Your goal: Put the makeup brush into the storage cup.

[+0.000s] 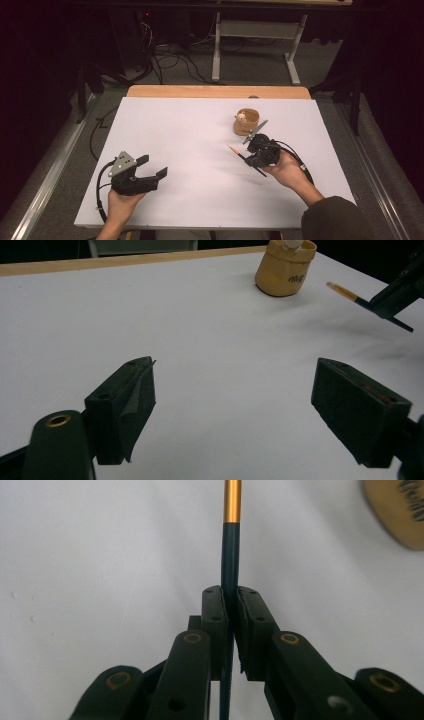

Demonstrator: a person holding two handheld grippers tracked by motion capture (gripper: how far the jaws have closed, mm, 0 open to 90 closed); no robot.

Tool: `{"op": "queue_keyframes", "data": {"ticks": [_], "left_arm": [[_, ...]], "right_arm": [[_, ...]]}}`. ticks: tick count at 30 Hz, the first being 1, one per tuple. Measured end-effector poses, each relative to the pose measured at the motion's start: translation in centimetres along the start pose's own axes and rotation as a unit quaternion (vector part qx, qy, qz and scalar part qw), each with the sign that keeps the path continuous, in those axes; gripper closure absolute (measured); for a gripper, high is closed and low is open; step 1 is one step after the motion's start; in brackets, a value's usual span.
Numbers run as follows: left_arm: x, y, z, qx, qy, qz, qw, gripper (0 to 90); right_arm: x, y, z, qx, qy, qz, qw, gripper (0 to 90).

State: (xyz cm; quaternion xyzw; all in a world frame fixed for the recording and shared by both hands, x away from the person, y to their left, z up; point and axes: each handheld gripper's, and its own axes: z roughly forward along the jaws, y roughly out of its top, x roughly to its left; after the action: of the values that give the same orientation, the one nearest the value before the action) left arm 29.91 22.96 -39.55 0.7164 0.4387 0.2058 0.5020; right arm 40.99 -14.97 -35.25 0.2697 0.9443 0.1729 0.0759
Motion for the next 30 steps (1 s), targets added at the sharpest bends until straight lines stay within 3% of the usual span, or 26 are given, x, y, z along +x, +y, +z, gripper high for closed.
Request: {"op": "queue_keyframes", "data": {"ticks": [5, 11, 16, 27, 30], "left_arm": [[0.0, 0.0, -0.1, -0.004, 0.001, 0.0, 1.0, 18.1], [-0.1, 0.0, 0.0, -0.001, -0.001, 0.004, 1.0, 18.1], [0.0, 0.0, -0.1, -0.002, 0.0, 0.003, 1.0, 18.1], [0.0, -0.1, 0.0, 0.0, 0.001, 0.002, 1.0, 18.1], [0.0, -0.1, 0.1, 0.001, 0.002, 0.002, 1.0, 18.1]], "right_arm": [[-0.3, -0.7, -1.1, -0.037, -0.008, 0.013, 0.9992, 85.4], [-0.4, -1.0, -1.5, -0.058, -0.01, 0.028, 0.9979, 85.4], [-0.5, -1.2, -1.8, -0.081, -0.011, 0.026, 0.9963, 85.4], [-1.2, -2.1, -2.4, -0.14, -0.012, 0.057, 0.9884, 85.4], [-1.3, -2.2, -2.5, -0.157, -0.016, 0.052, 0.9861, 85.4]]}}
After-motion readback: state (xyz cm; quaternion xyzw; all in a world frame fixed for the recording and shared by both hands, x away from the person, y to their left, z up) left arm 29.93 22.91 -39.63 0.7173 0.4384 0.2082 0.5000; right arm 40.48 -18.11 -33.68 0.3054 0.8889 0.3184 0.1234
